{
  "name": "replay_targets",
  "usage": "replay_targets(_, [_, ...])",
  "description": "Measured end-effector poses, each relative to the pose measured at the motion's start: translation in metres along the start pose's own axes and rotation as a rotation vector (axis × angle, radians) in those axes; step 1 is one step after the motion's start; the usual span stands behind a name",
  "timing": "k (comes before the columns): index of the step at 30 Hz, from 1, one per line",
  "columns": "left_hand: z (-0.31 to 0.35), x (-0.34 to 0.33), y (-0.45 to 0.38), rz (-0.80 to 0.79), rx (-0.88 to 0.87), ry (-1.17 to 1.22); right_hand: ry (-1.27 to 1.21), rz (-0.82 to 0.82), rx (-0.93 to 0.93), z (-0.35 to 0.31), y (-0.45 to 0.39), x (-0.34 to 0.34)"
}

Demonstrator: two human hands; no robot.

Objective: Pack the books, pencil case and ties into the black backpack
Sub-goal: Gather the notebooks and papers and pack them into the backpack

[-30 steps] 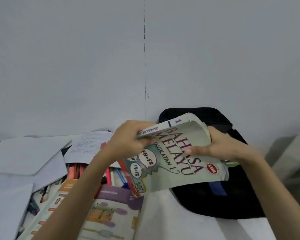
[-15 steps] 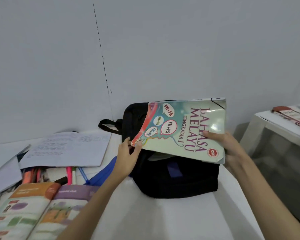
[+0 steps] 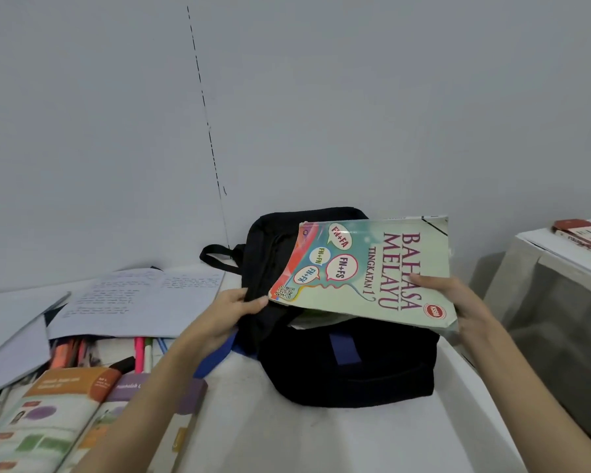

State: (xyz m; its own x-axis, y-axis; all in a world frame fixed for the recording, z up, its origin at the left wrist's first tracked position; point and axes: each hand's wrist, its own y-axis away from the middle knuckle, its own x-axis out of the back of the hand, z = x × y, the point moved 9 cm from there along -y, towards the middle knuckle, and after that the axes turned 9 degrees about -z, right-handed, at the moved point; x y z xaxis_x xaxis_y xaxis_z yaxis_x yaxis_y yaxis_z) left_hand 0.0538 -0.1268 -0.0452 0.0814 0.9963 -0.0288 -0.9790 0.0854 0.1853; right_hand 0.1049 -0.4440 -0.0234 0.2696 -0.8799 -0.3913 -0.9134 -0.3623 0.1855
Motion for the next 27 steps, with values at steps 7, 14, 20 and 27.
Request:
replay_targets(7, [0.062, 0.057, -0.037, 0.268, 0.094, 0.281, -0.02, -0.176, -0.046, -0.009, -0.004, -0.02])
replay_targets(14, [0.191, 0.023, -0.047, 0.255, -0.192, 0.016, 0.074, -0.219, -0.194, 0.007, -0.005, -0.004])
replay_targets(20, [0.257, -0.073, -0.008, 0.217, -0.672, -0.919, -0.127, -0.012, -0.083, 0.017, -0.012, -0.006])
replay_targets(27, [0.286, -0.09, -0.006, 0.217, -0.779, -0.959, -0.639, 0.288, 0.175, 0.045, -0.058, -0.034])
